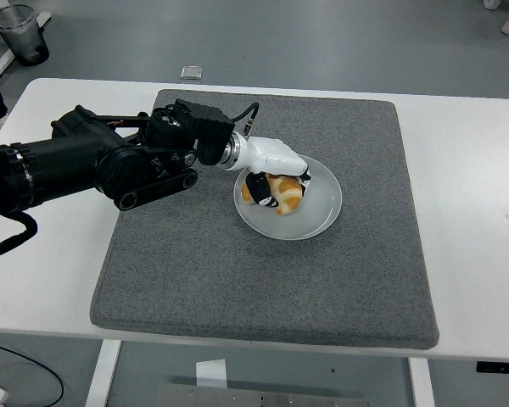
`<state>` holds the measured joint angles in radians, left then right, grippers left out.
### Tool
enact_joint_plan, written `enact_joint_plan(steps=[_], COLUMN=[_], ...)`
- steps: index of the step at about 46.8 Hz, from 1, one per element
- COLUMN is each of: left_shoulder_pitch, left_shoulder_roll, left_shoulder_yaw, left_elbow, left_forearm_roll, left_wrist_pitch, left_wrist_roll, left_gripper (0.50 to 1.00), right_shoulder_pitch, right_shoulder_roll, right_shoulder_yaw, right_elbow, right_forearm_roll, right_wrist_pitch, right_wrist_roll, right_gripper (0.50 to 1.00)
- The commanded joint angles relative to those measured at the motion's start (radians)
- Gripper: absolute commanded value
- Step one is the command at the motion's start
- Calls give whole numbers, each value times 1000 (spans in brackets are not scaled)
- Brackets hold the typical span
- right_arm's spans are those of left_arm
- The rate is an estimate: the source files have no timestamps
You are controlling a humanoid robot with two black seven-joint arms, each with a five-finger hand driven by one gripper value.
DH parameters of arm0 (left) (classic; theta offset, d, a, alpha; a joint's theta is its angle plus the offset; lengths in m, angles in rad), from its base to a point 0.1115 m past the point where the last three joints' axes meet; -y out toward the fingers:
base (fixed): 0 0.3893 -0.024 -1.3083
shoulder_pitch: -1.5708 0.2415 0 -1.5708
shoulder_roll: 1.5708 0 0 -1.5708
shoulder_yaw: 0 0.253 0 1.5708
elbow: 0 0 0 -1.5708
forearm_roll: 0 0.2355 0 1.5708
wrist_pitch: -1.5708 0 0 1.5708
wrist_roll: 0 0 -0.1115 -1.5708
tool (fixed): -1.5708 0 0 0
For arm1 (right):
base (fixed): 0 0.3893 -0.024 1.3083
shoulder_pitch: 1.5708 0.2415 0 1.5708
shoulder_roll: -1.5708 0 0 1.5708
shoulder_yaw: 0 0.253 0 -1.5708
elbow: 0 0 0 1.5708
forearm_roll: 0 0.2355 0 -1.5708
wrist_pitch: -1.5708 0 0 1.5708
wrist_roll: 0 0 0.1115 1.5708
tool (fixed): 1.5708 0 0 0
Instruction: Place the bread on the plate
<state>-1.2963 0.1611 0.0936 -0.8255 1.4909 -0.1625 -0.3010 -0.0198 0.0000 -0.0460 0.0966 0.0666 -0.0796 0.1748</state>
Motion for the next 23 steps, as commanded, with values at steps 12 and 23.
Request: enact_joint_plan(steps=[12, 23], left_shoulder_pitch=[6, 14], left_shoulder_roll=[-2, -2], left_shoulder_yaw=[0, 0], left_elbow=[3, 8], left_forearm_roll=[9, 12], left_wrist_pitch=[0, 1], left_wrist_roll=[3, 5], left_gripper=[500, 500], right_shoulder_pitch=[0, 0], right_shoulder_roll=[0, 0], right_shoulder_yaw=[0, 0], right_elbow=[0, 0], right_forearm_roll=[-1, -1], right_wrist_pitch=[0, 0], right_wrist_roll=[0, 0], right_gripper=[932, 932])
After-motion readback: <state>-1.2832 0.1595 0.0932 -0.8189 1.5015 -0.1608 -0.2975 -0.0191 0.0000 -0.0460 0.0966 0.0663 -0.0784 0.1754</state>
